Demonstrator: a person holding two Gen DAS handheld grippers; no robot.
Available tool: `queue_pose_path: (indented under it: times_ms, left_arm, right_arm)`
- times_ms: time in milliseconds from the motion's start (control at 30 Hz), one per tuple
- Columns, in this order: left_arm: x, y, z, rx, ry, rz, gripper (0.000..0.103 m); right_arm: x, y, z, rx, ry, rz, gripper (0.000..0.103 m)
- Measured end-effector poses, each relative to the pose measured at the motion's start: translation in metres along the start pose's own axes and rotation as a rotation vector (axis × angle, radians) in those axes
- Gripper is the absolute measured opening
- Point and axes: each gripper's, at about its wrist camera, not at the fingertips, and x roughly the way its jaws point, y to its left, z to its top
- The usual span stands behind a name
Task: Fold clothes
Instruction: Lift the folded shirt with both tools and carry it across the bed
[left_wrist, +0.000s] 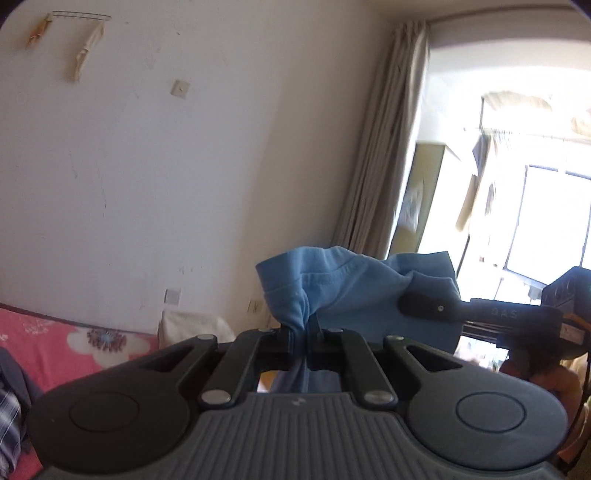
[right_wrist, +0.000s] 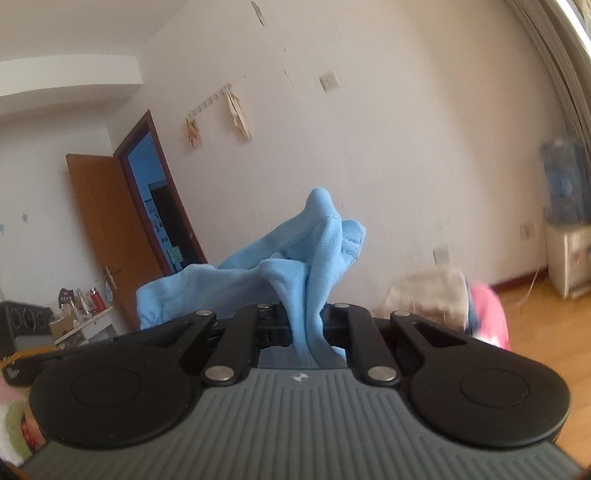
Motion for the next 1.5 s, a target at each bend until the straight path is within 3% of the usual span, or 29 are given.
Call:
queue_pose_path:
  times_ms: [167,267,467,667,800,1000,1267,1400,1500]
  left_arm:
    - [-0.004,0.011,0.045,-0.044,-0.005,0.0,0.007]
    - [-0.001,0.036,0.063,-0.094,0.019,-0.034,0.006]
    - [0.03,0.113,0.09,-0.189,0.079,-0.089,0.006]
    - [0.074,0.191,0.105,-0.275,0.105,-0.006,0.006]
    - [0.109,0.234,0.1,-0.287,0.092,0.114,0.006]
    - [0.18,0.276,0.073,-0.289,0.063,0.341,0.006]
    - [0.267,0.312,0.02,-0.411,-0.029,0.473,0.006]
    - [0.295,0.329,-0.001,-0.494,-0.074,0.494,0.006]
    - [0.292,0.351,-0.021,-0.552,-0.092,0.514,0.006]
  right_arm:
    - [0.025,0.026,0.064,-0.01,0.032,-0.022,0.007]
    - [0.051,0.045,0.088,-0.022,0.082,-0.058,0.007]
    - [0.133,0.081,0.118,-0.003,0.19,-0.143,0.007]
    - [0.243,0.091,0.12,0.063,0.227,-0.129,0.007]
    - [0.328,0.076,0.106,0.089,0.256,-0.048,0.007]
    - [0.466,0.02,0.073,0.063,0.332,0.171,0.007]
    - [0.616,-0.028,0.054,-0.09,0.458,0.407,0.007]
    - [0.664,-0.038,0.051,-0.173,0.559,0.454,0.007]
    - [0.687,-0.036,0.041,-0.267,0.627,0.471,0.007]
